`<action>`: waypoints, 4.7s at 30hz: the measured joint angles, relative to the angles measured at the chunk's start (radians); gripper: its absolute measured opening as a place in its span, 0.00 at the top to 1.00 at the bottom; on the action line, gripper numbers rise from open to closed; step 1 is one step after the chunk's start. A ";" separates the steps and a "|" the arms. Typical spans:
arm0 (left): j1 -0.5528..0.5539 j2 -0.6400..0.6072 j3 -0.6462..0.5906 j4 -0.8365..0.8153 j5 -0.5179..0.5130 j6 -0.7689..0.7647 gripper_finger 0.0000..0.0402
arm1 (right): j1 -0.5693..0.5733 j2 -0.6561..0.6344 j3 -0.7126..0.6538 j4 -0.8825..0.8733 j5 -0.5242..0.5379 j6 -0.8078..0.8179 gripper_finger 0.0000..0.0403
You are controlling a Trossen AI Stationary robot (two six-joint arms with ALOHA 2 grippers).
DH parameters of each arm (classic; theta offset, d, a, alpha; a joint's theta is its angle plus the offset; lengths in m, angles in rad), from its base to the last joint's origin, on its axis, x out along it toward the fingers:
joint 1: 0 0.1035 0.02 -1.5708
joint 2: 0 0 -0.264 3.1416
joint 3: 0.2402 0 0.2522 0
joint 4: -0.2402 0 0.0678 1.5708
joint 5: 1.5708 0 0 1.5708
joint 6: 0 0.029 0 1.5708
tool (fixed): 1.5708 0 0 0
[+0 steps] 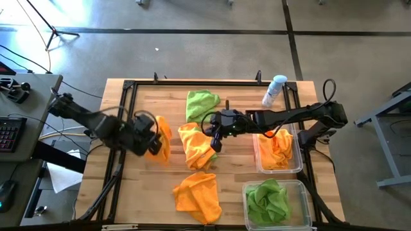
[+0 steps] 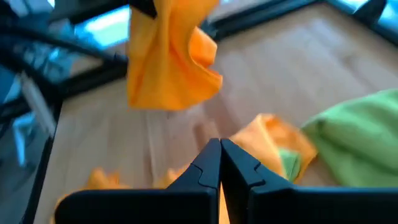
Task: Sort microfiber towel by color & place in baskets
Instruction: Put the yellow towel into the top transparent bin
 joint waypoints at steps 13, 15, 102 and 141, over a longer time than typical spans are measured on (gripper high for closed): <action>0.412 -0.083 0.000 0.165 0.278 0.765 1.00 | 0.000 0.000 0.000 0.299 0.218 -0.017 0.97; 0.464 -0.075 0.000 0.216 0.340 0.855 1.00 | -0.001 0.000 0.000 0.330 0.232 -0.038 0.91; 0.599 -0.038 0.086 0.467 0.596 0.870 0.70 | 0.298 -0.410 0.198 -1.358 0.139 0.458 0.99; 0.546 0.001 0.085 0.464 0.490 0.818 0.70 | 0.228 -0.467 -0.545 -0.874 -0.035 0.306 0.73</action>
